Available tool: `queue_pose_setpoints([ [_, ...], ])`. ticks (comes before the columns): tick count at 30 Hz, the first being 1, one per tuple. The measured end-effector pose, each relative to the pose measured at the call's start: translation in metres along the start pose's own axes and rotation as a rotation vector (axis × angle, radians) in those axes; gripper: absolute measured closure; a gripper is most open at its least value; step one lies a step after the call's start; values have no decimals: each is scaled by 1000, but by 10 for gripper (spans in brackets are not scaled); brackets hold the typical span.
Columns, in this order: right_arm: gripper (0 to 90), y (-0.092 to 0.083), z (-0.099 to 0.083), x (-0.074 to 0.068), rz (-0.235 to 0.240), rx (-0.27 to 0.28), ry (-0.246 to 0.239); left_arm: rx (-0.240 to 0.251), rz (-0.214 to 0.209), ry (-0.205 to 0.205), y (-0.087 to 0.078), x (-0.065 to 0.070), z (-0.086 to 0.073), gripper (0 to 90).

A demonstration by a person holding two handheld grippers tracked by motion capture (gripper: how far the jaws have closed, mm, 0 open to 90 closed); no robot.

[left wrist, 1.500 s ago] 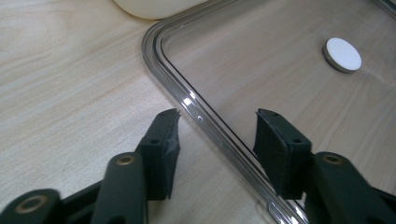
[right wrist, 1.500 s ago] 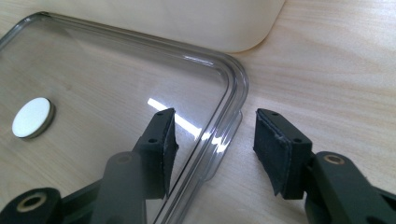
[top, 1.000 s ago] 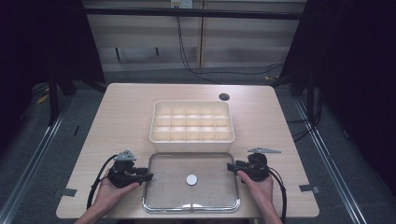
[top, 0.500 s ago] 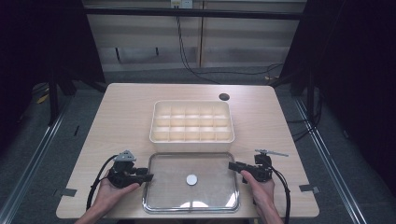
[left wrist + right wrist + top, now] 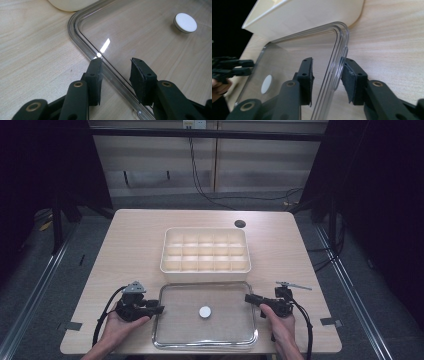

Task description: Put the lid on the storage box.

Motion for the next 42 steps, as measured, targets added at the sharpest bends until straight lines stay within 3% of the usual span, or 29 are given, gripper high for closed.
queue_pose_setpoints([
  [4, 630, 0, 1, 1, 20, -13, -11, 2, 1, 1, 0, -1, 0, 613],
  [7, 630, 0, 2, -2, 76, -18, -8, 3, -3, -1, 0, -1, 0, 611],
  [11, 631, 0, 5, -5, 90, -8, -51, 9, -7, -12, 1, -2, 1, 607],
  [16, 614, 2, 5, -6, 117, -16, -42, 11, -13, -14, 1, -3, 1, 606],
  [17, 600, 5, 2, -10, 144, -36, -52, 11, -11, -12, 1, -3, 1, 606],
  [21, 609, 7, 1, -13, 140, -37, -58, 13, -18, -12, 1, -3, 1, 599],
  [23, 638, 5, 1, -11, 147, -32, -35, 16, -30, -18, 2, -2, 1, 559],
  [27, 650, 4, 2, -12, 155, -28, -39, 19, -32, -11, 3, -1, 1, 498],
  [28, 658, 3, 3, -12, 157, -26, -36, 21, -36, -16, 3, 0, 1, 438],
  [37, 695, -1, 6, -16, 192, -7, -51, 33, -17, -37, 2, -5, 2, 321],
  [42, 707, -3, 7, -18, 215, 12, -61, 39, -26, -58, 2, -6, 2, 299],
])
Point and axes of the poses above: each handheld gripper's, and its own axes: y roughly forward along the jaws, z roughly out of its top, x roughly to its right, the point moved 4 cm from there along y, roughly forward along the jaws, and after that the axes turned 13 degrees about x, right-handed, at the moved point
